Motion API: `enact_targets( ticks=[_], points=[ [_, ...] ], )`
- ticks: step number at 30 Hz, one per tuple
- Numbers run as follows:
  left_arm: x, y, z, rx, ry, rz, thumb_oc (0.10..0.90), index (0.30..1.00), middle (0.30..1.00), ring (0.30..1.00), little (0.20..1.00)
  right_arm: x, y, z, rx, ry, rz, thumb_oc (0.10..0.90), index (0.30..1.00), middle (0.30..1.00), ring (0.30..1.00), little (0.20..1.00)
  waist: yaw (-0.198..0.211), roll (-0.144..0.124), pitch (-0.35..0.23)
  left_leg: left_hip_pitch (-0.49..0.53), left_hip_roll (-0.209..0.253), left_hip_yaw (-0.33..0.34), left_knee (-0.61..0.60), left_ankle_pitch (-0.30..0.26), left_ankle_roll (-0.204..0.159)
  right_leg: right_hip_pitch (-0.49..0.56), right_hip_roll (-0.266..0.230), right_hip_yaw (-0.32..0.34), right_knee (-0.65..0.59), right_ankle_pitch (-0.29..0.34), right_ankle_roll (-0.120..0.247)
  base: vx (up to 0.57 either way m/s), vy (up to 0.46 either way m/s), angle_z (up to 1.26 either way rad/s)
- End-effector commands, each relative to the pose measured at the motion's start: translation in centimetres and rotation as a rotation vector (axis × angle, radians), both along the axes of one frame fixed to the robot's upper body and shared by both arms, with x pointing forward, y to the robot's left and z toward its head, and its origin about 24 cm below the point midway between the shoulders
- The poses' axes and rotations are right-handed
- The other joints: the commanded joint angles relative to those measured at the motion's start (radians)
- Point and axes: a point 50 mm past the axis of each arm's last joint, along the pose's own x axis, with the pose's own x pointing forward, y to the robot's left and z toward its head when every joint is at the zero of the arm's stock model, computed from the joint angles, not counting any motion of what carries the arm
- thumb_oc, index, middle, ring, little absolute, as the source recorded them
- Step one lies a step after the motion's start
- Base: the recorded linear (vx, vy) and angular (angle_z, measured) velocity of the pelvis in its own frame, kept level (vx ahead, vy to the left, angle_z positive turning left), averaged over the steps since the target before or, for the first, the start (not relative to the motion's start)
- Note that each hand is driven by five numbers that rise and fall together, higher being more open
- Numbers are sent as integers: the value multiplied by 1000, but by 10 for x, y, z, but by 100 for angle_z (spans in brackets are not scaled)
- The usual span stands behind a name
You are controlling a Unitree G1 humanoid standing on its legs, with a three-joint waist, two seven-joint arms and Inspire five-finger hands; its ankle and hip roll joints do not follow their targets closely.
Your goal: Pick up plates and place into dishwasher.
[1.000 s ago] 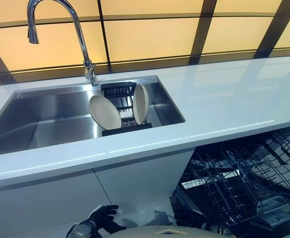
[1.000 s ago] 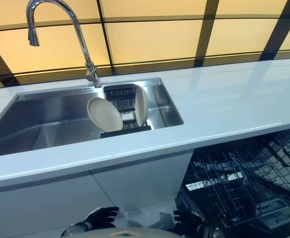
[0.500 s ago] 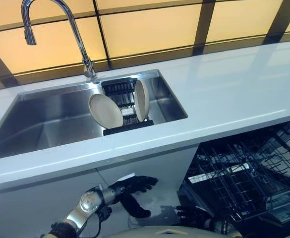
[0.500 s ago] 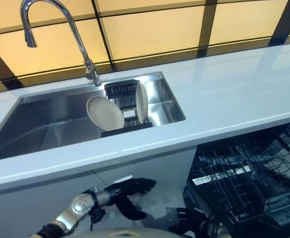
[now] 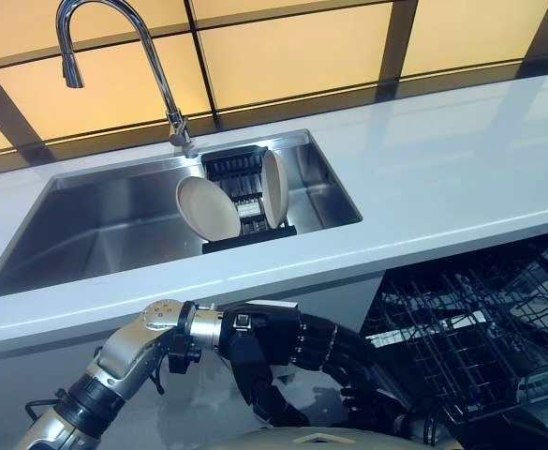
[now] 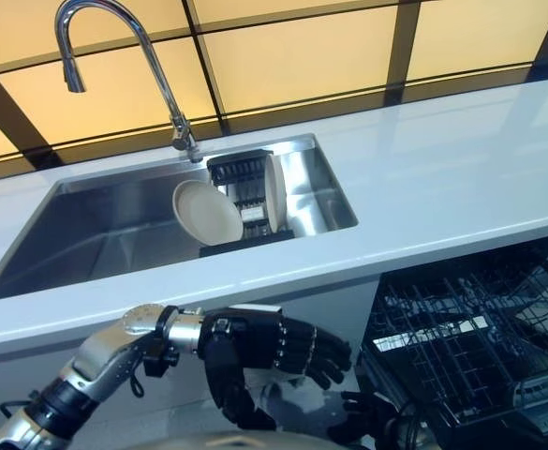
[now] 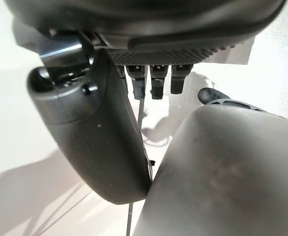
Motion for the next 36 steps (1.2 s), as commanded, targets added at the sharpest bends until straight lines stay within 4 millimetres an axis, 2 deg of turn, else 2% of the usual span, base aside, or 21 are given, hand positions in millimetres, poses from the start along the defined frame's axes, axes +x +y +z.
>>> enact_targets(
  ticks=[1, 3, 5, 7, 8, 9, 12, 13, 15, 16, 18, 19, 22, 25, 26, 27, 30, 33, 35, 36],
  points=[
    [30, 12, 85, -418, -246, 149, 800, 900, 900, 900, 900, -7, 15, -5, 38, 2, 13, 800, 900, 900, 900, 900, 15, -6, 13, 62, -94, 98, 7, -189, 78, 21, 53, 80, 6, -90, -4, 0, 0, 0],
    [37, 24, 94, -458, -303, 279, 800, 900, 900, 900, 900, -9, 18, -6, 41, 5, 10, 800, 900, 900, 900, 900, 18, -8, 11, 63, -94, 96, 7, -188, 78, 22, 53, 79, 6, -92, -5, 0, 0, 0],
    [48, 50, 110, -531, -359, 533, 800, 900, 900, 900, 900, -13, 21, -7, 47, 11, 2, 800, 900, 900, 900, 900, 24, -15, 7, 63, -95, 90, 7, -186, 76, 24, 52, 73, 6, -95, -7, 6, -40, 4],
    [55, 70, 119, -567, -392, 677, 800, 900, 900, 900, 900, -16, 24, -8, 50, 14, -3, 800, 900, 900, 900, 900, 29, -19, 2, 63, -95, 87, 7, -185, 75, 25, 51, 66, 6, -98, -9, 4, -30, 5],
    [56, 72, 120, -567, -394, 692, 800, 900, 900, 900, 900, -16, 24, -8, 51, 15, -2, 800, 900, 900, 900, 900, 29, -19, 2, 63, -95, 86, 7, -185, 75, 26, 51, 65, 6, -98, -9, -4, -39, 6],
    [62, 98, 135, -572, -477, 937, 800, 900, 900, 900, 900, -16, 27, -8, 51, 19, -5, 800, 900, 900, 900, 900, 35, -22, -5, 60, -96, 82, 7, -183, 72, 24, 51, 58, 6, -101, -11, -8, -39, 6],
    [67, 146, 163, -576, -591, 1287, 800, 900, 900, 900, 900, -13, 27, -8, 48, 24, -8, 800, 900, 900, 900, 900, 44, -21, -17, 56, -98, 76, 7, -179, 68, 23, 50, 44, 6, -106, -12, -17, -32, 8],
    [69, 155, 172, -573, -605, 1351, 800, 900, 900, 900, 900, -11, 27, -8, 49, 24, -9, 800, 900, 900, 900, 900, 46, -20, -21, 54, -99, 75, 7, -178, 67, 22, 51, 42, 6, -107, -13, -16, -17, 7],
    [70, 166, 178, -520, -672, 1455, 800, 900, 900, 900, 900, -9, 26, -7, 48, 24, -7, 800, 900, 900, 900, 900, 46, -18, -25, 52, -99, 76, 7, -178, 65, 22, 51, 41, 6, -108, -14, -14, -16, 9],
    [72, 186, 197, -486, -716, 1585, 800, 900, 900, 900, 900, -4, 26, -6, 46, 25, -5, 800, 900, 900, 900, 900, 47, -13, -31, 49, -99, 77, 7, -177, 64, 19, 51, 38, 6, -109, -14, -21, -20, 14],
    [73, 195, 208, -390, -817, 1693, 800, 900, 900, 900, 900, -1, 25, -6, 42, 25, -5, 800, 900, 900, 900, 900, 48, -9, -35, 47, -98, 79, 7, -176, 63, 18, 51, 35, 6, -109, -15, -20, -17, 9],
    [70, 206, 228, -200, -1020, 1831, 800, 900, 900, 900, 900, 0, 23, -6, 34, 29, -2, 800, 900, 900, 900, 900, 47, -1, -39, 45, -97, 84, 7, -176, 61, 17, 51, 34, 6, -111, -15, 0, 0, 0],
    [69, 215, 244, -106, -1101, 1892, 800, 900, 900, 900, 900, 0, 22, -6, 32, 31, -2, 800, 900, 900, 900, 900, 47, 2, -43, 45, -97, 87, 7, -176, 61, 16, 51, 31, 6, -112, -12, 0, 0, 0],
    [65, 226, 268, 253, -1389, 1963, 800, 900, 900, 900, 900, 0, 17, -5, 24, 34, 2, 800, 900, 900, 900, 900, 42, 10, -44, 43, -96, 96, 7, -176, 61, 14, 53, 32, 6, -111, -10, -3, -3, 1],
    [63, 230, 274, 433, -1514, 1949, 800, 900, 900, 900, 900, -2, 15, -5, 21, 34, 5, 800, 900, 900, 900, 900, 40, 14, -44, 46, -97, 99, 7, -177, 61, 16, 53, 33, 6, -111, -7, 0, 0, 0],
    [64, 232, 275, 519, -1545, 1943, 800, 900, 900, 900, 900, -3, 13, -4, 18, 33, 5, 800, 900, 900, 900, 900, 39, 16, -43, 46, -97, 101, 7, -178, 61, 16, 53, 34, 6, -111, -7, -5, 3, 7],
    [67, 230, 276, 841, -1724, 1834, 800, 900, 900, 900, 900, -4, 7, -4, 10, 34, 1, 800, 900, 900, 900, 900, 34, 22, -40, 50, -97, 106, 7, -180, 62, 18, 53, 35, 6, -109, -2, -2, 7, 13],
    [69, 224, 276, 956, -1855, 1737, 800, 900, 900, 900, 900, -5, 5, -3, 7, 33, 0, 800, 900, 900, 900, 900, 32, 24, -40, 51, -98, 108, 7, -180, 62, 18, 53, 36, 6, -108, 1, 2, 3, 16],
    [73, 211, 275, 1175, -2113, 1509, 800, 900, 900, 900, 900, -8, 1, -3, 1, 35, 2, 800, 900, 900, 900, 900, 22, 29, -39, 49, -97, 116, 7, -179, 61, 15, 53, 39, 6, -103, 7, 8, 2, 8],
    [74, 210, 275, 1174, -2116, 1507, 800, 900, 900, 900, 900, -8, 1, -3, 3, 35, 0, 800, 900, 900, 900, 900, 23, 28, -39, 49, -97, 116, 7, -179, 61, 15, 53, 39, 6, -103, 7, 0, 0, 0]
  ],
)
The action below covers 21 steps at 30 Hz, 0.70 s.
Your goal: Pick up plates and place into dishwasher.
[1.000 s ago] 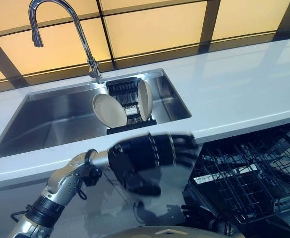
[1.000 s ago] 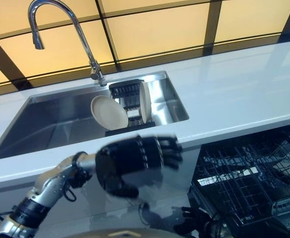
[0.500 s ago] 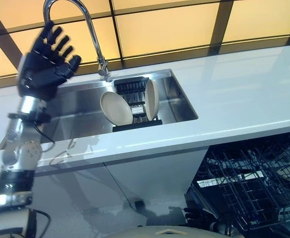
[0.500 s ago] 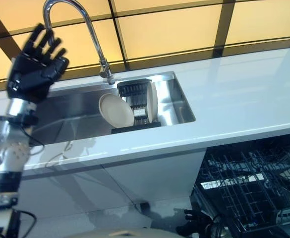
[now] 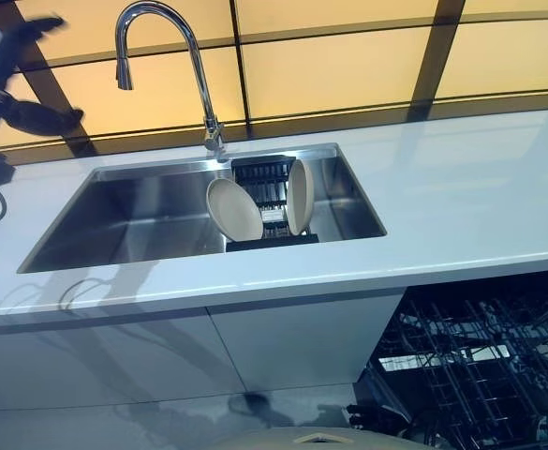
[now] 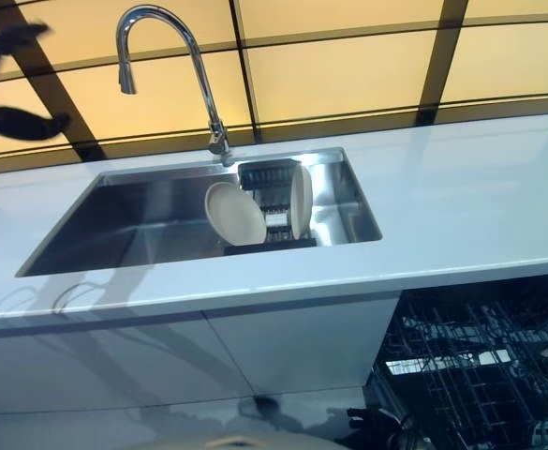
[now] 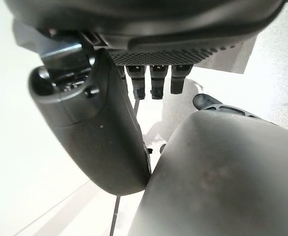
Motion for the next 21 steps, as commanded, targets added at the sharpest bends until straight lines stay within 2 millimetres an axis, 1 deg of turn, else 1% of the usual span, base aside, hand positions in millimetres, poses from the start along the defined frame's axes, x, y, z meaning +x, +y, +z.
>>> enact_targets(
  ticks=[1, 4, 7, 8, 11, 12, 13, 14, 18, 21],
  points=[
    [-18, -10, 82, 280, -319, 12, 800, 900, 900, 900, 900, 10, 1, 3, 32, -43, 36, 800, 900, 900, 900, 900, -30, 40, 31, 84, -91, 101, 7, -196, 66, 14, 61, 68, 6, -92, 15, 0, 0, 0],
    [-13, -20, 80, 450, -297, -11, 800, 900, 900, 900, 900, 5, -3, 3, 23, -33, 42, 800, 900, 900, 900, 900, -40, 47, 30, 84, -89, 115, 7, -197, 64, 10, 60, 73, 6, -88, 20, 0, 0, 0],
    [-8, -27, 75, 536, -267, -35, 800, 900, 900, 900, 900, 1, -4, 3, 18, -27, 52, 800, 900, 900, 900, 900, -50, 48, 30, 83, -88, 124, 7, -198, 64, 6, 61, 78, 6, -85, 25, 13, 14, -4],
    [-8, -27, 75, 536, -267, -35, 800, 900, 900, 900, 900, 1, -4, 3, 18, -27, 52, 800, 900, 900, 900, 900, -50, 48, 30, 83, -88, 124, 7, -198, 64, 6, 61, 78, 6, -85, 25, 13, 15, -6],
    [-1, -30, 66, 596, -196, -35, 800, 900, 900, 900, 900, 0, -5, 3, 14, -25, 59, 800, 900, 900, 900, 900, -58, 49, 29, 82, -87, 134, 7, -199, 64, 3, 61, 83, 6, -83, 27, 10, 14, -7],
    [2, -30, 59, 623, -166, -45, 800, 900, 900, 900, 900, 1, -5, 3, 13, -28, 57, 800, 900, 900, 900, 900, -62, 49, 30, 82, -87, 137, 7, -199, 65, 2, 61, 85, 6, -82, 27, 0, 0, 0],
    [2, -30, 58, 629, -159, -46, 800, 900, 900, 900, 900, 1, -5, 3, 13, -29, 55, 800, 900, 900, 900, 900, -63, 49, 30, 82, -87, 138, 7, -199, 65, 2, 61, 86, 6, -82, 28, 0, 0, 0],
    [4, -28, 51, 638, -135, -43, 800, 900, 900, 900, 900, 1, -6, 3, 12, -30, 51, 800, 900, 900, 900, 900, -65, 50, 32, 82, -87, 140, 7, -199, 65, 1, 61, 89, 6, -82, 29, 9, 11, -4],
    [5, -25, 37, 675, -92, -63, 800, 900, 900, 900, 900, 0, -9, 3, 4, -28, 52, 800, 900, 900, 900, 900, -71, 50, 34, 83, -87, 144, 7, -200, 66, 1, 62, 97, 6, -80, 29, 4, 8, -3],
    [5, -23, 31, 667, -89, -73, 800, 900, 900, 900, 900, 0, -10, 4, 0, -30, 56, 800, 900, 900, 900, 900, -73, 50, 35, 84, -86, 147, 7, -201, 66, 1, 63, 100, 6, -81, 29, 0, 0, 0]
  ],
)
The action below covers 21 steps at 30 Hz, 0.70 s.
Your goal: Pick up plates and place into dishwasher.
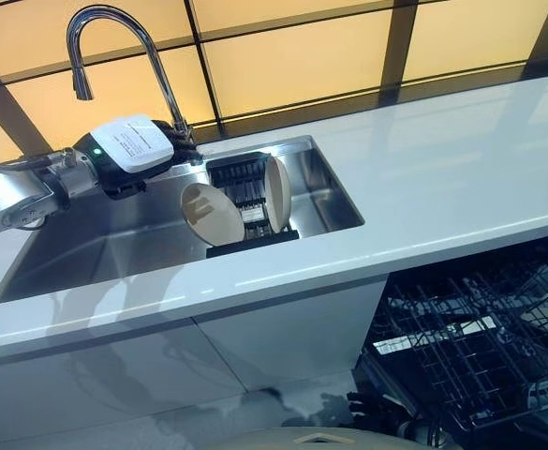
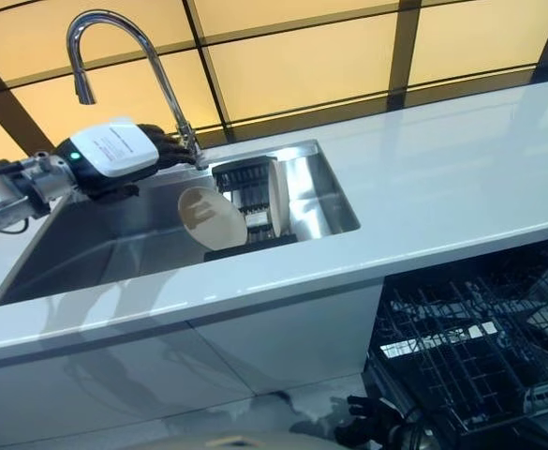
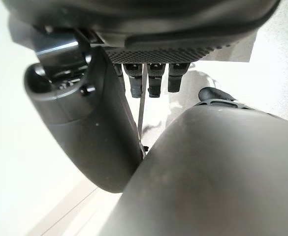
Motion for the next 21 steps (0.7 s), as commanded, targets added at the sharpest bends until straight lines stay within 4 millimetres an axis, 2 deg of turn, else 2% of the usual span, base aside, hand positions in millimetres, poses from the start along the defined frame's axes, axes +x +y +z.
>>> enact_targets(
  ticks=[1, 4, 10, 21],
  points=[
    [-5, 27, 76, -91, -325, 97, 800, 900, 900, 900, 900, -10, -5, -1, -13, 27, 44, 800, 900, 900, 900, 900, 8, 12, 15, 81, -90, 124, 7, -208, 68, 13, 59, 69, 6, -82, 22, 0, 0, 0],
    [-3, 32, 65, -71, -292, 119, 800, 900, 900, 900, 900, -10, -7, 0, -13, 27, 40, 800, 900, 900, 900, 900, 2, 9, 18, 83, -89, 127, 7, -209, 69, 14, 60, 74, 6, -81, 22, 0, 0, 0],
    [-3, 35, 59, -60, -264, 135, 800, 900, 900, 900, 900, -10, -9, 1, -16, 25, 36, 800, 900, 900, 900, 900, 0, 10, 24, 84, -88, 133, 7, -209, 70, 13, 61, 76, 6, -79, 23, 3, 14, -5],
    [-2, 33, 45, -163, -268, 101, 800, 900, 900, 900, 900, -10, -8, 1, -20, 24, 45, 800, 900, 900, 900, 900, -5, 5, 29, 81, -87, 136, 7, -210, 70, 9, 62, 84, 6, -79, 23, 0, 2, -1]
  ],
)
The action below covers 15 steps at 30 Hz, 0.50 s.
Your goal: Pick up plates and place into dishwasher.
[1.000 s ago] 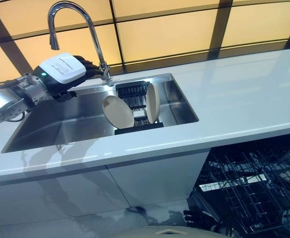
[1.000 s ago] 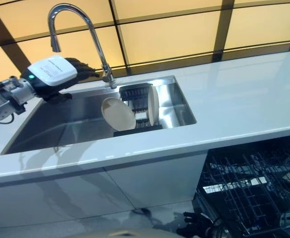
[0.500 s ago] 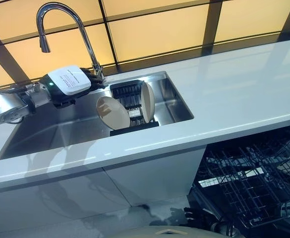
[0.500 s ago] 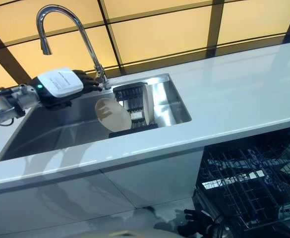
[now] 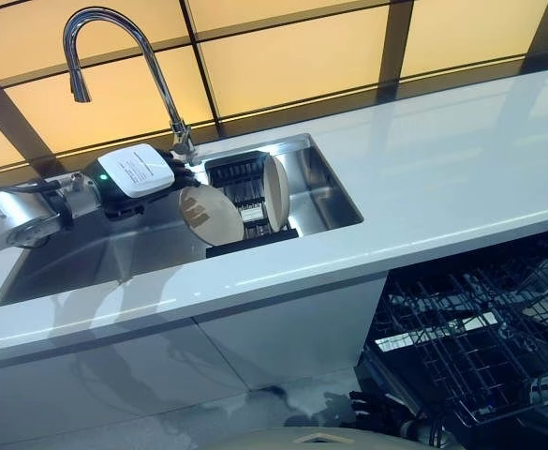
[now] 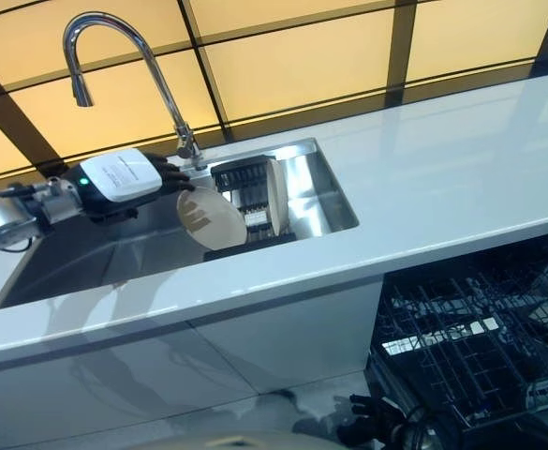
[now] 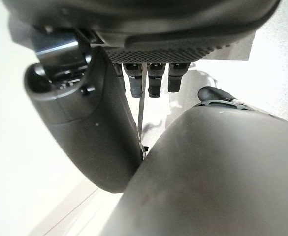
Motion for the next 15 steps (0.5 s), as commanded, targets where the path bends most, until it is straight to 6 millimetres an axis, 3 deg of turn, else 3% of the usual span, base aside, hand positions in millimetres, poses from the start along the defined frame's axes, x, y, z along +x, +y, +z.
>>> enact_targets(
  ticks=[1, 15],
  points=[
    [3, 28, 83, -167, -368, 113, 800, 900, 900, 900, 900, -11, -6, 0, -12, 29, 46, 800, 900, 900, 900, 900, -5, -5, 21, 75, -90, 111, 7, -210, 70, 11, 61, 65, 6, -79, 23, 10, 48, -1],
    [14, 14, 55, -183, -316, 84, 800, 900, 900, 900, 900, -9, -9, 1, -16, 24, 52, 800, 900, 900, 900, 900, -20, -19, 35, 76, -87, 129, 7, -213, 76, 7, 66, 92, 6, -73, 25, 12, 27, -3]
  ],
)
